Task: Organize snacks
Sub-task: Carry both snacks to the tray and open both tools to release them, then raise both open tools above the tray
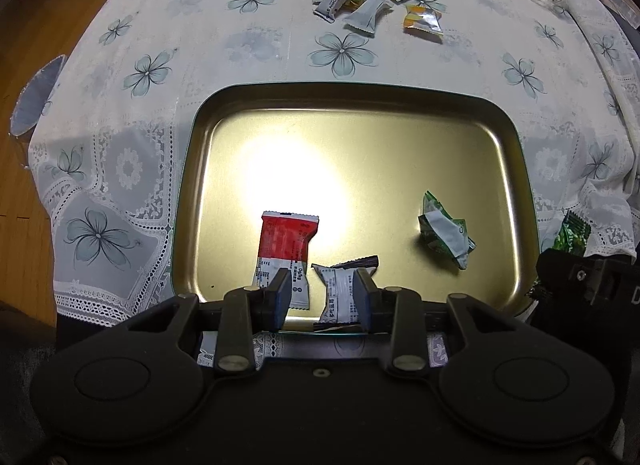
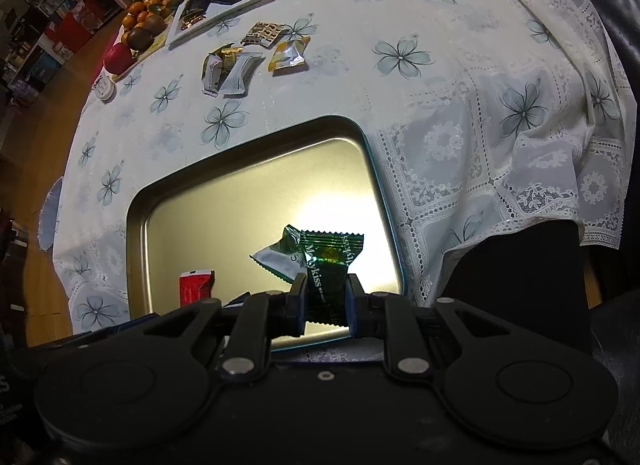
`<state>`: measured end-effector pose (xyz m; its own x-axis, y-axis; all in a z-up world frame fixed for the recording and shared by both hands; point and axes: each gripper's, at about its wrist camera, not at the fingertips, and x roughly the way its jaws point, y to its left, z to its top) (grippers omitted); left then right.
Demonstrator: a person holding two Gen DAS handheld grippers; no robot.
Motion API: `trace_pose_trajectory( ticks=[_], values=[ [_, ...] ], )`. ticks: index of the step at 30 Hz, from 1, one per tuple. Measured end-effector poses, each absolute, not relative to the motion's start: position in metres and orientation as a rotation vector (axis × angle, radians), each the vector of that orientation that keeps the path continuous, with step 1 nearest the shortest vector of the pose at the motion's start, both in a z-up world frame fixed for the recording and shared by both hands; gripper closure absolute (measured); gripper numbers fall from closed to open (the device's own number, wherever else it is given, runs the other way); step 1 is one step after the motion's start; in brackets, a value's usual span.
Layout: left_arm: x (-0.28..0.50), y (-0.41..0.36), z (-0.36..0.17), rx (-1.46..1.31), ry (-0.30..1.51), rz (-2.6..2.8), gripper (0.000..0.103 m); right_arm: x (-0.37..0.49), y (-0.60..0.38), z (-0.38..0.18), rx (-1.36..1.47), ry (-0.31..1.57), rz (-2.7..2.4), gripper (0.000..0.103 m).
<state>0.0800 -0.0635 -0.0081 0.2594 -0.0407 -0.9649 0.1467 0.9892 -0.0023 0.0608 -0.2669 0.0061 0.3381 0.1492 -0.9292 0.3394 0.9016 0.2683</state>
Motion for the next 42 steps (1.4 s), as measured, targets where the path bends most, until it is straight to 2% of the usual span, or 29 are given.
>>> trace_pose_trajectory(
  ticks=[3,4,6,36,42],
  values=[
    [0.079,-0.062,-0.009,0.097,1.311,-0.128,0.059,0.062,-0.265,0.009,0.457,1.219,-0.117,0.079],
    [0.078,-0.061,-0.010,0.096,1.313,-0.127,0.059,0.061,-0.265,0.009,0.454,1.217,-0.115,0.072],
    [0.078,-0.060,-0.010,0.096,1.317,-0.123,0.059,0.061,-0.264,0.010,0.442,1.215,-0.118,0.068],
    [0.076,-0.050,-0.020,0.097,1.380,-0.096,0.059,0.065,-0.245,-0.009,0.387,1.326,-0.067,0.064],
    [0.078,-0.048,-0.023,0.087,1.415,-0.121,0.059,0.068,-0.242,-0.015,0.395,1.358,-0.045,0.060]
  ],
)
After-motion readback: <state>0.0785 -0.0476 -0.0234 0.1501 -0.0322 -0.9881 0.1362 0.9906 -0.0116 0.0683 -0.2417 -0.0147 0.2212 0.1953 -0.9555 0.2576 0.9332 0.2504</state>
